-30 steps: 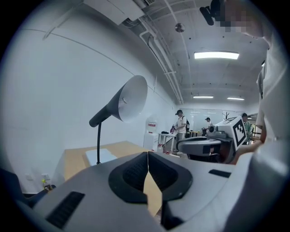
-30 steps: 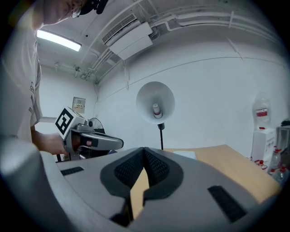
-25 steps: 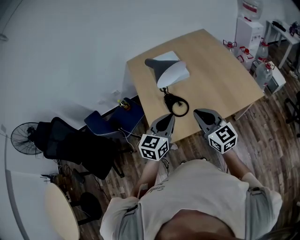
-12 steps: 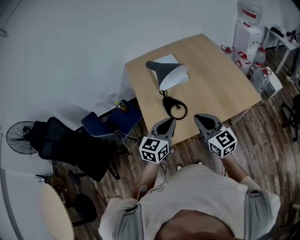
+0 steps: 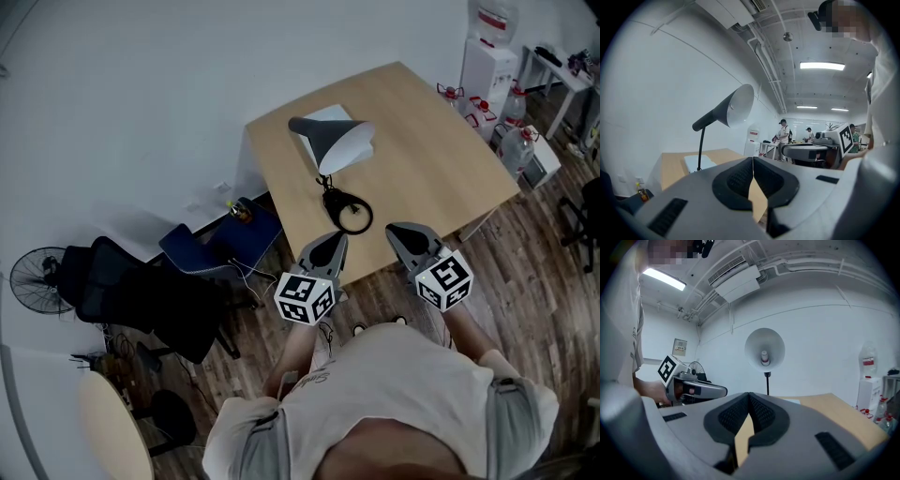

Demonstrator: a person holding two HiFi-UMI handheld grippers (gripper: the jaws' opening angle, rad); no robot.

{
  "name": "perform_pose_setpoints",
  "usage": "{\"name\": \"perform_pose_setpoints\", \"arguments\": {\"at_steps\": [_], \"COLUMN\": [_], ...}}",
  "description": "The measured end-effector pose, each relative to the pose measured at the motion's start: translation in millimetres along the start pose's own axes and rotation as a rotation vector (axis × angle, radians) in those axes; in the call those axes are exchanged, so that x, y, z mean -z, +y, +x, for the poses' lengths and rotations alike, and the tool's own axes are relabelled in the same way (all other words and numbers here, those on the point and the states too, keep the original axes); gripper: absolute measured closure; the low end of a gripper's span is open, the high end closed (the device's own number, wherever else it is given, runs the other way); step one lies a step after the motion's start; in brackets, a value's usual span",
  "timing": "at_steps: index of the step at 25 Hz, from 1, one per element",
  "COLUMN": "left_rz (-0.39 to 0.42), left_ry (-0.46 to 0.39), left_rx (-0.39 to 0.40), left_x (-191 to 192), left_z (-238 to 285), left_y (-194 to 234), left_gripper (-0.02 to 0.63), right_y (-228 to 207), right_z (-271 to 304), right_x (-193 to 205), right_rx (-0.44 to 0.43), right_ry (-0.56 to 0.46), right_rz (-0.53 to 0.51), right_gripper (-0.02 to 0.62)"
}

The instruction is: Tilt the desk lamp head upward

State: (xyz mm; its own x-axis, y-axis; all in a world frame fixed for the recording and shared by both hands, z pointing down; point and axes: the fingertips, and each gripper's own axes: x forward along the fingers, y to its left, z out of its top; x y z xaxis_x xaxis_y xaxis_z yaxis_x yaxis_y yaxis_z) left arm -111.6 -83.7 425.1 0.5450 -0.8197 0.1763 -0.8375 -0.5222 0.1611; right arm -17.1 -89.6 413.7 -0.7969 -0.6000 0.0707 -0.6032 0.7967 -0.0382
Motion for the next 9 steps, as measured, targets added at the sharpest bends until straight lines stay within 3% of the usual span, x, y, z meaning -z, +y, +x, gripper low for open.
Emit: {"name": "perform_pose_setpoints", "arguments": {"at_steps": [9], "left_rz": [0.004], "left_ry": [-0.020], "left_rx": [-0.005], "left_x": [-10], "left_z": [-1], "left_y": [9], "left_gripper": [0.591], "right_y": [-2], "right_z": [9], "right_x": [-14], "right_rx": [0.013], "right_ry": [-0.029], "right_rz": [-0.004], "right_gripper": [0.600]}}
